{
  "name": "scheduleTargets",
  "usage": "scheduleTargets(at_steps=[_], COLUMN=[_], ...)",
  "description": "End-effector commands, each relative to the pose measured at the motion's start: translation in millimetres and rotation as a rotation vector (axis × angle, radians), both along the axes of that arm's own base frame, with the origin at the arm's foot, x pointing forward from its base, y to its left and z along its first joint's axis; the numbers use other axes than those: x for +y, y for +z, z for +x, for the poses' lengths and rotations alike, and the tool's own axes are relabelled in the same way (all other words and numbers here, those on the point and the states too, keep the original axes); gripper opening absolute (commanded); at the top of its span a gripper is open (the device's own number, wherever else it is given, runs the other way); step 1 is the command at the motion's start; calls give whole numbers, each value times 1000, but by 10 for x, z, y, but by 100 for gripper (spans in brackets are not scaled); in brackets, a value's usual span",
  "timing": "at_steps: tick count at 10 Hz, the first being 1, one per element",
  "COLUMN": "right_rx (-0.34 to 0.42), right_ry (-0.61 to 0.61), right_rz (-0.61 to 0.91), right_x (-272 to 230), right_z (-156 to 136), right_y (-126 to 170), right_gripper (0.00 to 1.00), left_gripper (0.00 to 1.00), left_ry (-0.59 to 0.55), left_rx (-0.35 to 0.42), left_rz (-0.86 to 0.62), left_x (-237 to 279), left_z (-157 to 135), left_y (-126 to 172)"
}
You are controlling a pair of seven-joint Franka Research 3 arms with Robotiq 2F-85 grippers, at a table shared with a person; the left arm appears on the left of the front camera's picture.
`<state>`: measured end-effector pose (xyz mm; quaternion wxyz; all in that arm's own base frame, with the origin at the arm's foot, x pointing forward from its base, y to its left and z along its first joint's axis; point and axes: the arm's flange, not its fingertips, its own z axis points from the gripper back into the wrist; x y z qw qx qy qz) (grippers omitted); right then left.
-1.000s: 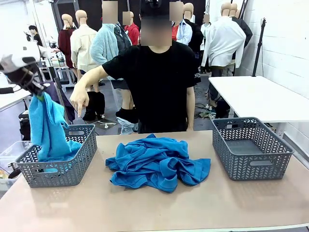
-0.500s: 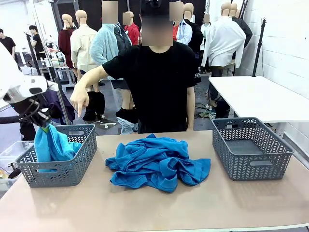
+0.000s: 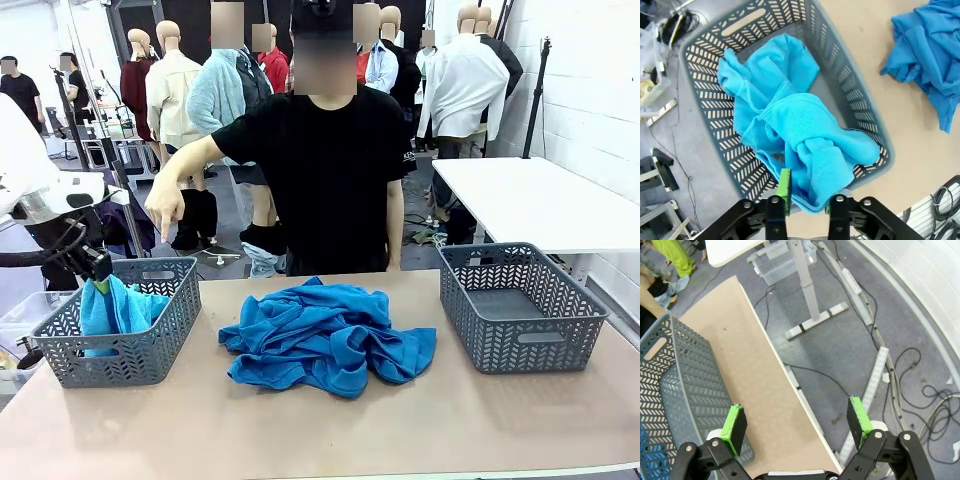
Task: Sort the tops and bottoms.
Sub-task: Sort the clothes according to human instructions.
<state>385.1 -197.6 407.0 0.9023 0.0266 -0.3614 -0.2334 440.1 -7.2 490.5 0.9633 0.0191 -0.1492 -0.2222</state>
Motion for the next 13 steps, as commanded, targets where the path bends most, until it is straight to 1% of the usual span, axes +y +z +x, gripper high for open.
scheduleTargets(at_steps=[1, 2, 3, 5, 6, 7, 8, 9, 10, 11, 12, 13], right_rx=[5, 5, 5, 5, 5, 5, 5, 5, 5, 5, 5, 5], right_ry=[-1, -1, -1, -1, -1, -1, -1, -1, -1, -1, -1, -1], right_rz=[3, 3, 3, 3, 3, 3, 3, 3, 3, 3, 3, 3], right_x=[17, 17, 17, 17, 17, 17, 17, 17, 17, 17, 17, 17], right_z=[-1, -1, -1, -1, -1, -1, -1, -1, -1, -1, -1, -1], right_y=[13, 13, 13, 13, 13, 13, 13, 13, 13, 13, 13, 13], right_gripper=[100, 100, 100, 100, 100, 100, 100, 100, 100, 100, 100, 100], left_gripper=[95, 100, 100, 100, 100, 100, 100, 100, 100, 100, 100, 100], left_ry=[-27, -21, -30, -7, -20, -24, 36, 126, 140, 135, 137, 116], left_rx=[21, 27, 48, 41, 67, 146, 220, 231, 216, 183, 117, 205], left_rz=[-15, -17, -15, 10, 11, 14, 10, 4, -32, -56, -70, -11], left_x=[80, 93, 101, 132, 145, 158, 182, 225, 290, 355, 428, 316], left_z=[46, 50, 45, 63, 76, 87, 140, 215, 255, 251, 242, 183], left_y=[80, 100, 128, 254, 344, 437, 523, 577, 675, 833, 1051, 678])
